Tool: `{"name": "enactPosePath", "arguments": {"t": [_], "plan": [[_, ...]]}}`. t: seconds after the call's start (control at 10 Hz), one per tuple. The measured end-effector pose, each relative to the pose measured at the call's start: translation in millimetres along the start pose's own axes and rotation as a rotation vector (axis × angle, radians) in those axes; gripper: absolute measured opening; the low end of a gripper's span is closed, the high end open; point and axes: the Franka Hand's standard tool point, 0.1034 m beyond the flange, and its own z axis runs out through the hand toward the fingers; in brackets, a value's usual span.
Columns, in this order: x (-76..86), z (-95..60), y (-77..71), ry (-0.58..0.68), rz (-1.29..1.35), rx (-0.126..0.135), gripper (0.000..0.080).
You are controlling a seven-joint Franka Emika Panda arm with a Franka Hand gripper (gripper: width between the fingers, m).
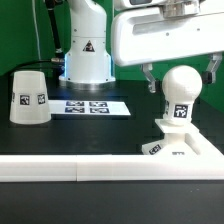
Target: Assemble lamp
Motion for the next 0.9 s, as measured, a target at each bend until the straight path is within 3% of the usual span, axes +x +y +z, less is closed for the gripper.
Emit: {"name": "enactPosePath", "arguments": {"t": [0.3,0.5,0.9], "plan": [[-0.3,0.3,2.3,-0.003,-0.216,-0.009,0.0698],[-0.8,2.2,-0.9,-0.023,-0.536,-0.051,0.0698],[5.7,6.0,-4.0,-0.101,-0.986,-0.091,0.0698]]}}
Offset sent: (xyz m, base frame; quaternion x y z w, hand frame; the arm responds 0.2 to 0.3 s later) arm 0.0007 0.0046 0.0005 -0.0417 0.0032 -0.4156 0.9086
